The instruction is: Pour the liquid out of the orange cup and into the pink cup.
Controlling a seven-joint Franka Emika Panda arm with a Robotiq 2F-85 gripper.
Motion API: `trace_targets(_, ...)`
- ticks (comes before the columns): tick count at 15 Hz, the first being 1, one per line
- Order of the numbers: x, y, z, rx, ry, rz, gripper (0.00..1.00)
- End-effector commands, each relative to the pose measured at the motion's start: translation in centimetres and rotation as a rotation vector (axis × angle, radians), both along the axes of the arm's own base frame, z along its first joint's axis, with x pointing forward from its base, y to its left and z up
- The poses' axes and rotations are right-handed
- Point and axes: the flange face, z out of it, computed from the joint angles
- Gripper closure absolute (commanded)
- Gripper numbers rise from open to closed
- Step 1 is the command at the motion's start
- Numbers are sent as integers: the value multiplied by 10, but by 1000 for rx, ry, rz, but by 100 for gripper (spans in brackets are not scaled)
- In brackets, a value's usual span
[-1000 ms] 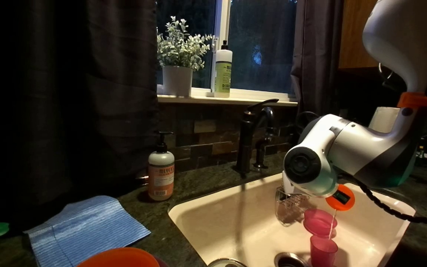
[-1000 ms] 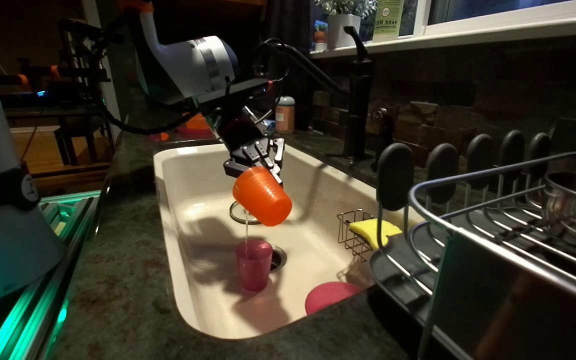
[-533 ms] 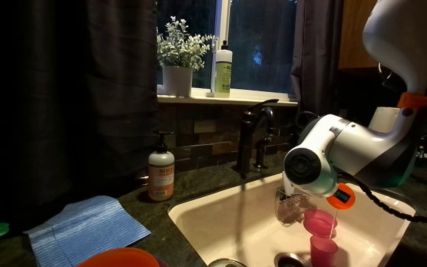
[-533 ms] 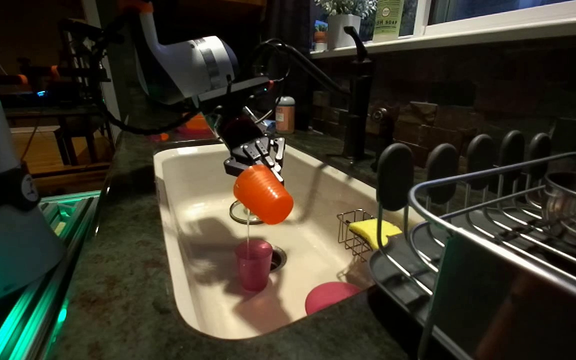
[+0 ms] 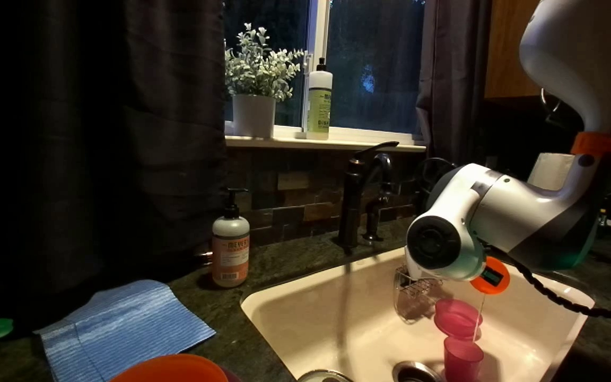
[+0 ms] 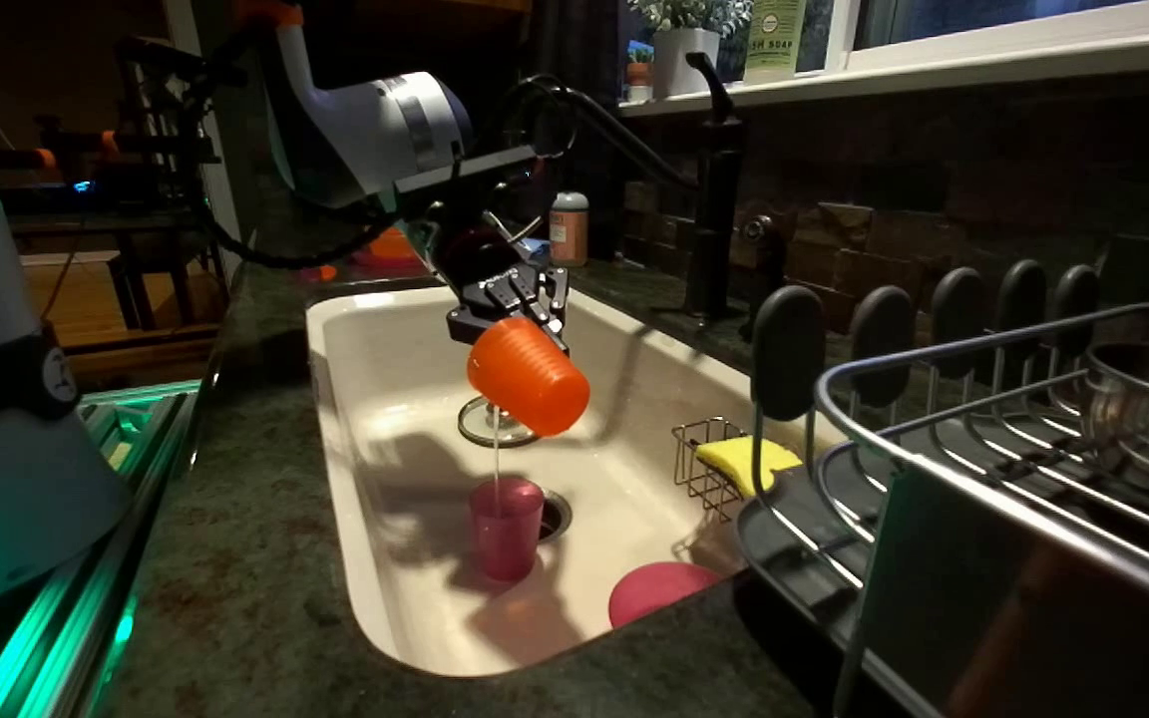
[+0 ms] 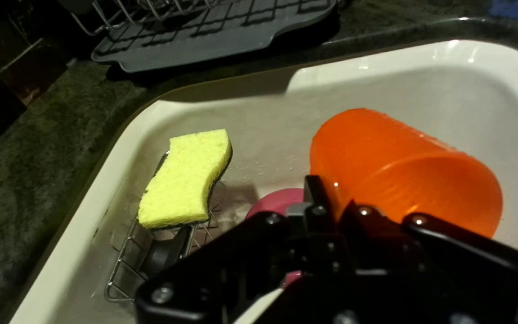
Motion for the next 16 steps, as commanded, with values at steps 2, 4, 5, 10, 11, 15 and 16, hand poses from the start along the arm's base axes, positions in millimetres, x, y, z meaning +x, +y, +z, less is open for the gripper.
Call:
trace_targets(2, -3, 2, 2, -63, 7, 47, 99)
trace_targets(4, -3, 2, 3, -83, 9, 55, 99)
trace_targets(5, -3, 1, 4, -92, 11, 58, 99)
trace_targets(10, -5, 2, 5, -113, 20, 73, 99)
trace_targets(11, -4, 3, 5, -116, 23, 76, 99)
trace_targets(15, -5, 6, 6, -132, 31, 88, 99)
trace_targets(16, -5, 6, 6, -136, 32, 91, 99)
